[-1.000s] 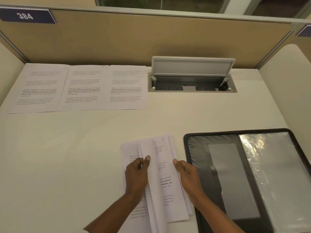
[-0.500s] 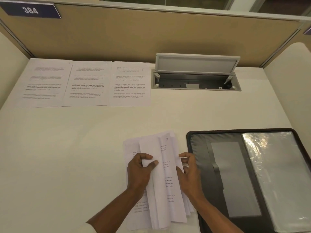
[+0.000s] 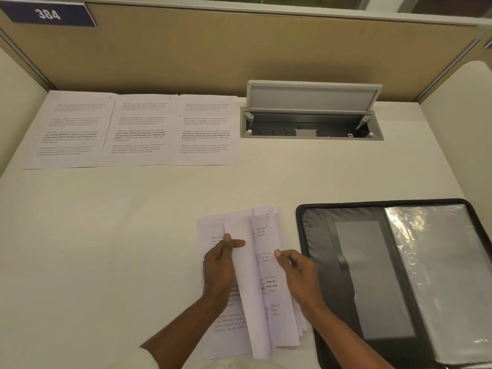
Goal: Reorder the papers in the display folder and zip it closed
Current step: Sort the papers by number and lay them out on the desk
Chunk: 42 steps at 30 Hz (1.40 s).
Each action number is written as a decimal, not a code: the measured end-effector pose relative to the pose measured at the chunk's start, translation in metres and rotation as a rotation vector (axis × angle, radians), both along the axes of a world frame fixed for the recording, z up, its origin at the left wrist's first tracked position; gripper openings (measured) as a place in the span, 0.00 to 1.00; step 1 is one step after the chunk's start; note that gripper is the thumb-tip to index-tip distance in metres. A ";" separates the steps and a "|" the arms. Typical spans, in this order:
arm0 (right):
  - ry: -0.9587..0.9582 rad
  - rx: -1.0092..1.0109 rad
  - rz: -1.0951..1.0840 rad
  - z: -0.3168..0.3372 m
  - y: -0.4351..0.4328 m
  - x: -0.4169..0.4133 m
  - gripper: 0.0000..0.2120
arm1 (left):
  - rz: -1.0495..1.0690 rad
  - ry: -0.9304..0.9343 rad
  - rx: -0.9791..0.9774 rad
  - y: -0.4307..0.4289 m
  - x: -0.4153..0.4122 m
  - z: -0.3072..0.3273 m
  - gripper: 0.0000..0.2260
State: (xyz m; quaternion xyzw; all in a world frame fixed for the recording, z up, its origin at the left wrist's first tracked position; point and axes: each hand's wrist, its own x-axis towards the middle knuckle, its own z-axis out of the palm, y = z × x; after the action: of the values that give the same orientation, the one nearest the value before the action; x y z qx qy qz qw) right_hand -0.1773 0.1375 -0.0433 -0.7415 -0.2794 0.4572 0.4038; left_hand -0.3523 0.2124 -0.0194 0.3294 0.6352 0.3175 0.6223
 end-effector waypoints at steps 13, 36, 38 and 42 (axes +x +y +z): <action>0.062 -0.010 -0.058 0.002 0.004 0.004 0.31 | -0.019 0.022 0.064 0.001 -0.002 -0.003 0.15; 0.073 -0.010 -0.058 0.006 0.007 0.005 0.31 | -0.115 -0.047 0.116 0.003 -0.009 0.004 0.04; 0.068 -0.007 -0.051 0.007 0.007 0.004 0.28 | -0.105 -0.142 0.111 0.001 -0.007 0.008 0.10; 0.042 -0.006 -0.027 0.006 0.007 0.005 0.23 | -0.075 -0.176 0.086 -0.002 -0.005 0.013 0.16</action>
State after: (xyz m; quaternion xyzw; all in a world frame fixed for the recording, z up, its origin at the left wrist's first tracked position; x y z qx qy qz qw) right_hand -0.1719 0.1445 -0.0368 -0.7366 -0.2593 0.4680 0.4136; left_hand -0.3574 0.2105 -0.0063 0.3501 0.5512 0.3486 0.6723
